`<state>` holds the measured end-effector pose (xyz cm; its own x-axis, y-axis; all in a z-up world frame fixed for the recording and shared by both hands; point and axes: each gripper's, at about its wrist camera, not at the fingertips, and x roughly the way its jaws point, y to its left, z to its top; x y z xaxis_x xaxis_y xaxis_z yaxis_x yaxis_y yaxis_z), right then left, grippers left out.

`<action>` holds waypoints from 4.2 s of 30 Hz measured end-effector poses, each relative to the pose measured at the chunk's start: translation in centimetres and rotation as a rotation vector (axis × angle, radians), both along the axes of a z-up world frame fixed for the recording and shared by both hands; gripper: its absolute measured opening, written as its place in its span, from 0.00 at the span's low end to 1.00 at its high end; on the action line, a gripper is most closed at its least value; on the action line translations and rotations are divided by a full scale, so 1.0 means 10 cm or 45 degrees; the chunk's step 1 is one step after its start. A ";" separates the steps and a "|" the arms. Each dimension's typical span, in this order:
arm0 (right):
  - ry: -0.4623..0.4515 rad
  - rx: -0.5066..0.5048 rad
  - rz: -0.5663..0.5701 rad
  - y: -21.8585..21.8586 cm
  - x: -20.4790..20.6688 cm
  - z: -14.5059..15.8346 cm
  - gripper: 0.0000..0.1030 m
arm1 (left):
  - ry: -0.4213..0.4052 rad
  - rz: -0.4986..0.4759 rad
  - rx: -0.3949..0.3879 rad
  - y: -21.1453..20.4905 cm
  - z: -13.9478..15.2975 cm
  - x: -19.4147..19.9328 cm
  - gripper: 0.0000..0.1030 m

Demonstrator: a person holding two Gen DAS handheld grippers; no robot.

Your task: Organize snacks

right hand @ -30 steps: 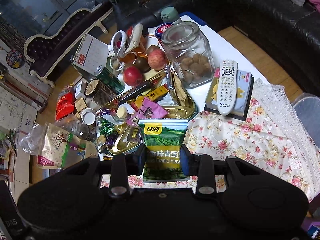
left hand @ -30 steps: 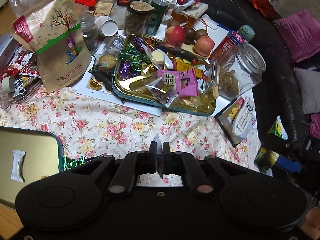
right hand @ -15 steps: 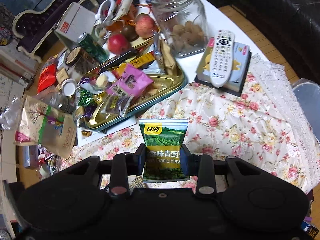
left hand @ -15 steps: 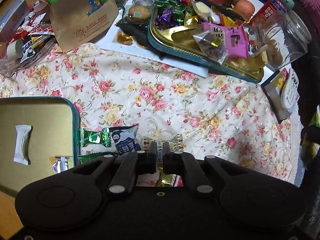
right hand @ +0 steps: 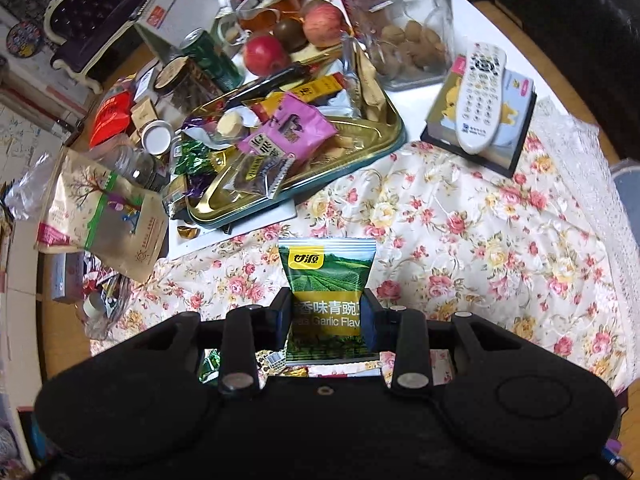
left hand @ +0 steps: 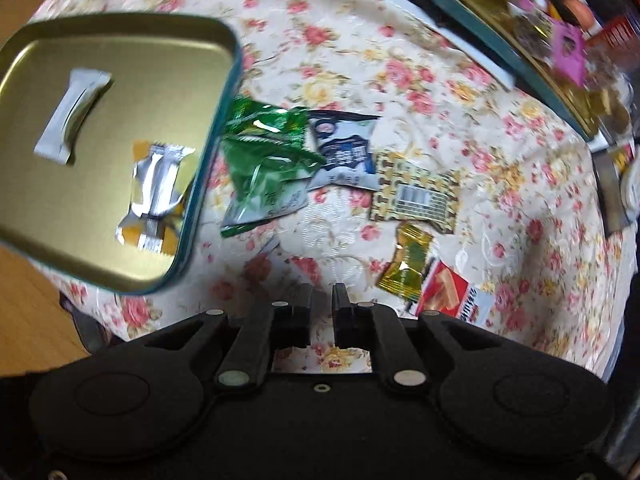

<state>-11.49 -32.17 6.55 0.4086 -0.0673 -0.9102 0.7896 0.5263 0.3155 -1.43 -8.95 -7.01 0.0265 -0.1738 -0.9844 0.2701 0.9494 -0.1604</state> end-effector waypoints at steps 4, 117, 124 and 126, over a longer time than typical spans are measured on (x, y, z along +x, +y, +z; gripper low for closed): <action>0.007 -0.046 0.021 0.05 0.03 0.01 0.36 | -0.034 0.079 0.006 0.02 -0.06 0.01 0.16; 0.088 -0.047 0.673 2.09 1.59 -0.50 0.47 | -0.161 0.087 0.064 1.12 0.69 1.16 0.32; 0.181 -0.032 0.564 1.73 1.40 -0.58 0.47 | -0.128 -0.014 0.042 0.82 0.66 1.03 0.32; 0.199 -0.033 0.535 1.62 1.34 -0.60 0.47 | -0.124 -0.044 0.038 0.73 0.66 0.99 0.32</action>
